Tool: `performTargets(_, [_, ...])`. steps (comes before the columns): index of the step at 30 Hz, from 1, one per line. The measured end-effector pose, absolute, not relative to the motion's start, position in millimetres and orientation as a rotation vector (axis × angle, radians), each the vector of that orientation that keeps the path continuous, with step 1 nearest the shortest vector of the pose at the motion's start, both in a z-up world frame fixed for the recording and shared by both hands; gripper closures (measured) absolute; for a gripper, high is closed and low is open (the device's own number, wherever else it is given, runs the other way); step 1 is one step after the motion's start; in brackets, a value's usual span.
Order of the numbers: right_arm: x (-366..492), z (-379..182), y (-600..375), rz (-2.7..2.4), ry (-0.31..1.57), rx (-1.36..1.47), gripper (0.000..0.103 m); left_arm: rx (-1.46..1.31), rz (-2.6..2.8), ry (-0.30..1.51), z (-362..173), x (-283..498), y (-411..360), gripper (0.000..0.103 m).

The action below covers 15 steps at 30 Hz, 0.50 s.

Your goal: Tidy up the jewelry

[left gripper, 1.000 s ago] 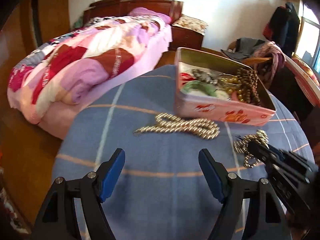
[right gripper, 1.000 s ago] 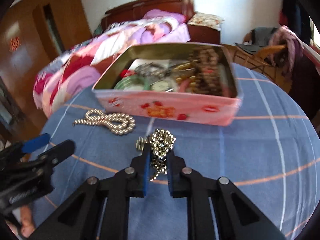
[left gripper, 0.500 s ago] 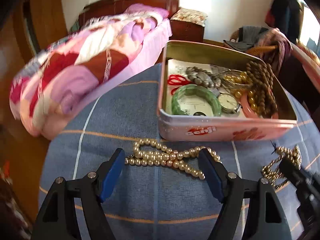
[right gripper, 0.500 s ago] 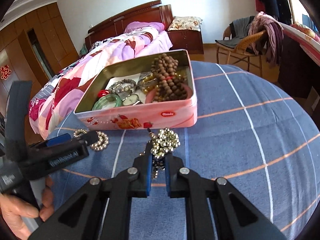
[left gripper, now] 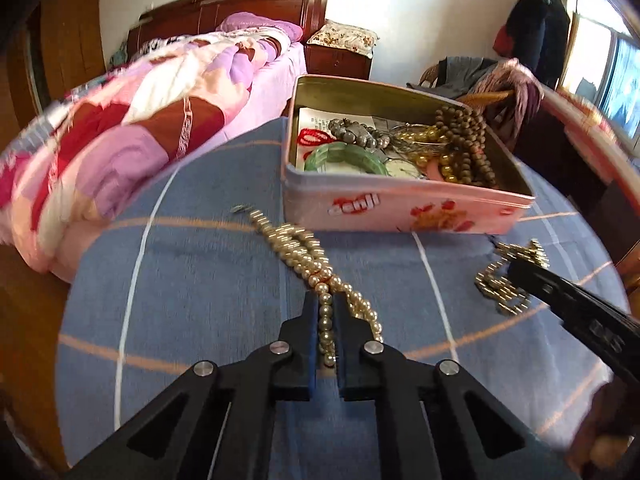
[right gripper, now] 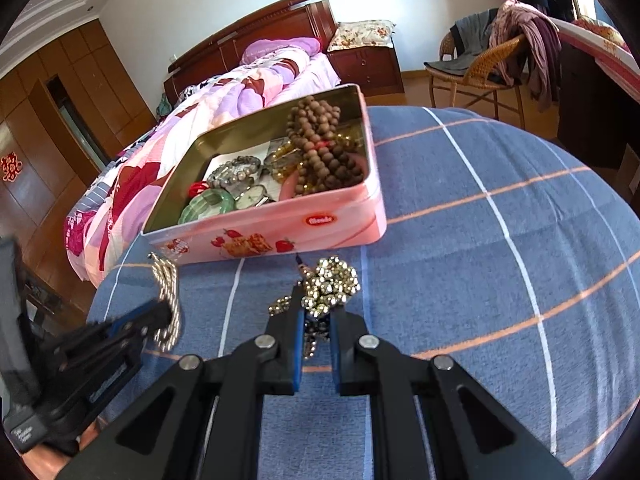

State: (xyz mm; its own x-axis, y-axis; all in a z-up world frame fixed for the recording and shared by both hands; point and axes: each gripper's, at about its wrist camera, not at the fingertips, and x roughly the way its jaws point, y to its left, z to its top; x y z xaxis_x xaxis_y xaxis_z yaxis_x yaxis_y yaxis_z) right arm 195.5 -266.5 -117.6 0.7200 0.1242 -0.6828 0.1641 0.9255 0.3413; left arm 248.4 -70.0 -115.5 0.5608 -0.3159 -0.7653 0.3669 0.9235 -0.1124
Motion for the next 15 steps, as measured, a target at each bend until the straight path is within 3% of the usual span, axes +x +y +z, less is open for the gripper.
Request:
performTargets(6, [194, -114, -264, -0.003, 0.750, 0.394, 0.089, 0.003, -0.450, 0.843, -100, 221, -57, 0.097])
performTargets(12, [194, -116, -266, -0.005, 0.751, 0.406, 0.089, -0.037, -0.434, 0.936, -109, 225, -47, 0.097])
performTargets(13, [193, -116, -266, -0.006, 0.751, 0.408, 0.089, -0.053, -0.435, 0.945, -109, 225, -45, 0.096])
performTargets(15, [191, -117, -267, -0.007, 0.752, 0.412, 0.089, -0.071, -0.445, 0.941, -107, 224, -44, 0.083])
